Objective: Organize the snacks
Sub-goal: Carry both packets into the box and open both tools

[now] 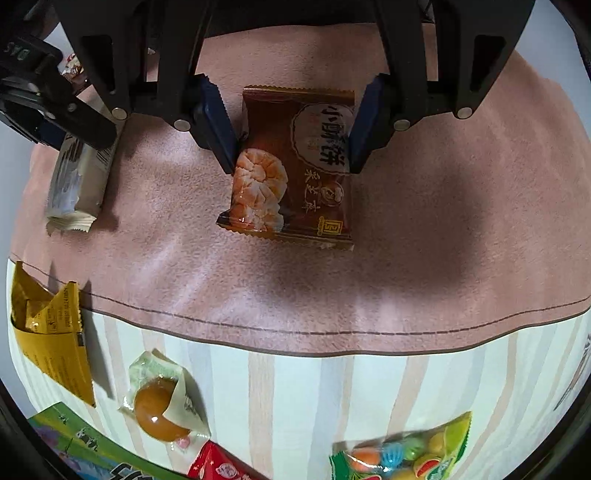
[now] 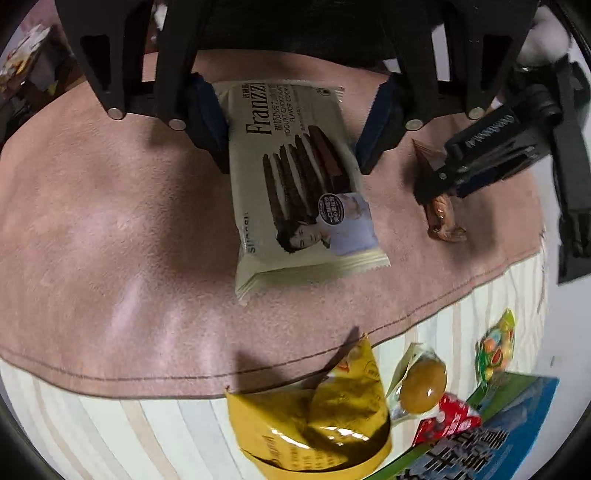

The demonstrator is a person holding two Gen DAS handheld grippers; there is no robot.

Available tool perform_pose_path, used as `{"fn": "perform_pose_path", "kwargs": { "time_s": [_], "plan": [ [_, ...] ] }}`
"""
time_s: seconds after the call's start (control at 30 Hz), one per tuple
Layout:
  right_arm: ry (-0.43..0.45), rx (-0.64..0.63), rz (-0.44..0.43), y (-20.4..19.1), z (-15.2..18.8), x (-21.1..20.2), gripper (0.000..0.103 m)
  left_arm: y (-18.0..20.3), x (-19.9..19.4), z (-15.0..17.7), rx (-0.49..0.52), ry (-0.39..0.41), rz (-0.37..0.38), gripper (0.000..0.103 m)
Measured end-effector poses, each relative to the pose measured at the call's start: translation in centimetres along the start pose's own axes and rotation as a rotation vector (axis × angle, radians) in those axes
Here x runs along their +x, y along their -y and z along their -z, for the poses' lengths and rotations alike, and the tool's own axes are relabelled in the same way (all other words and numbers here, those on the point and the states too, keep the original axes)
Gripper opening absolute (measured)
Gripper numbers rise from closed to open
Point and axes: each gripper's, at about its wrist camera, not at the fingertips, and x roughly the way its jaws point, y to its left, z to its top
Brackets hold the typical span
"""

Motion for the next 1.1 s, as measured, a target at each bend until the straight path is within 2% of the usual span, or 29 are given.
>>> {"fn": "perform_pose_path", "kwargs": {
  "time_s": [0.13, 0.2, 0.33, 0.5, 0.63, 0.7, 0.8, 0.93, 1.0, 1.1],
  "plan": [
    [0.003, -0.027, 0.045, 0.2, -0.9, 0.1, 0.072, 0.3, 0.9, -0.3, 0.011, 0.002, -0.016, 0.057],
    [0.01, -0.034, 0.085, -1.5, -1.2, 1.3, 0.065, 0.7, 0.6, -0.6, 0.025, 0.012, -0.031, 0.057],
    [0.037, -0.065, 0.082, -2.4, -1.0, 1.1, 0.061, 1.9, -1.1, -0.6, 0.043, 0.042, -0.034, 0.056],
    [0.069, -0.075, -0.003, -2.9, -0.6, -2.6, 0.061, 2.5, -5.2, -0.8, 0.036, 0.095, 0.035, 0.056],
    [0.137, -0.08, -0.123, -3.5, -1.7, -8.7, 0.061, 3.5, -11.4, -2.4, 0.022, 0.188, 0.137, 0.056],
    [0.189, -0.087, -0.154, -3.7, -3.0, -11.7, 0.061, 4.2, -14.7, -3.9, 0.021, 0.237, 0.187, 0.056],
    [0.277, -0.095, -0.2, -4.5, -6.2, -16.9, 0.061, 4.5, -19.6, -8.2, 0.01, 0.277, 0.275, 0.056],
    [0.403, -0.132, -0.153, -6.1, -11.9, -21.9, 0.061, 5.2, -23.5, -15.5, 0.008, 0.314, 0.313, 0.057],
    [0.429, -0.125, -0.112, -6.4, -15.8, -23.1, 0.061, 5.7, -23.4, -19.1, 0.001, 0.286, 0.311, 0.057],
    [0.404, -0.103, -0.065, -6.2, -20.8, -22.9, 0.061, 5.9, -21.8, -24.3, -0.02, 0.181, 0.318, 0.057]
  ]
}}
